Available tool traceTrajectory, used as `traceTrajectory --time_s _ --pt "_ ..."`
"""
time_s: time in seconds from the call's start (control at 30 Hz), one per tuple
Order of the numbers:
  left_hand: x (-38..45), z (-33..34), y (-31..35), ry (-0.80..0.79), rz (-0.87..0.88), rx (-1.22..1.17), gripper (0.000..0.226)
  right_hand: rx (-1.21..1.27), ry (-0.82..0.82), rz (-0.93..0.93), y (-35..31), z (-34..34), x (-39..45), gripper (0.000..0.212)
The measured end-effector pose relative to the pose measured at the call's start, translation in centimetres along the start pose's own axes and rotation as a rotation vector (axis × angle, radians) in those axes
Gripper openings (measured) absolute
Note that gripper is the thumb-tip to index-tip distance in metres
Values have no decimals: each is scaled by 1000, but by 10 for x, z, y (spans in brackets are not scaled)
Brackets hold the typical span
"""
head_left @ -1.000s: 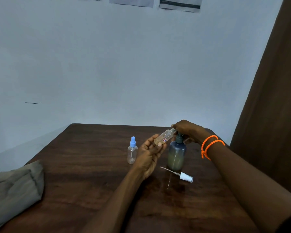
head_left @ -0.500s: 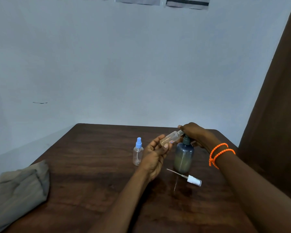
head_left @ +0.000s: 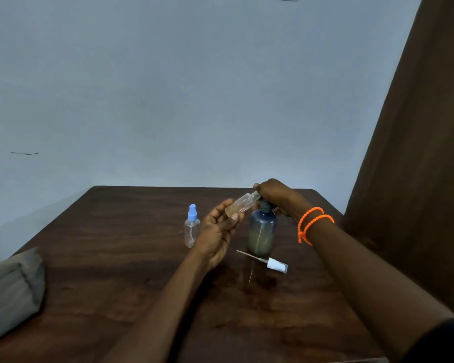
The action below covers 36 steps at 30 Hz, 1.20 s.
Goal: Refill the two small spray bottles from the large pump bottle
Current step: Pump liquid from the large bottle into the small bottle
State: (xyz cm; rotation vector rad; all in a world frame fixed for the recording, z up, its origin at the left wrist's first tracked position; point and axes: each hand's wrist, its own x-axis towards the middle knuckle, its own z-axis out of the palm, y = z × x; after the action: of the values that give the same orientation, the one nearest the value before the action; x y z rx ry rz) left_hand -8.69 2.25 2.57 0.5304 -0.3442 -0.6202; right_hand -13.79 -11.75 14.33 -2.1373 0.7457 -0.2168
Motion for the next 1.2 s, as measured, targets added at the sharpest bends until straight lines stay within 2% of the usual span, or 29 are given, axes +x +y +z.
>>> traceTrajectory --time_s 0.17,0.3,0.53,0.67,0.73,0.87,1.03,1.2 --pt "-2 1 0 -6 -14 -26 41 -89 -17 20 -6 -7 1 27" --pt "0 2 2 -3 -10 -12 41 47 -21 3 1 1 2 24" --pt "-3 5 2 -1 -22 -28 52 -122 -34 8 -8 -8 6 28" --pt "-1 4 4 5 -13 10 43 34 -40 5 0 3 7 22" --pt "-4 4 4 5 -16 4 44 -1 -34 -14 -1 0 2 17" --pt "-4 5 3 -5 -23 -31 53 -110 -55 -18 -12 -10 -3 22" --pt "1 4 4 15 -6 4 31 135 -34 9 2 3 2 18" --pt "-4 6 1 26 -39 -26 37 -48 -28 3 -7 -7 -3 21"
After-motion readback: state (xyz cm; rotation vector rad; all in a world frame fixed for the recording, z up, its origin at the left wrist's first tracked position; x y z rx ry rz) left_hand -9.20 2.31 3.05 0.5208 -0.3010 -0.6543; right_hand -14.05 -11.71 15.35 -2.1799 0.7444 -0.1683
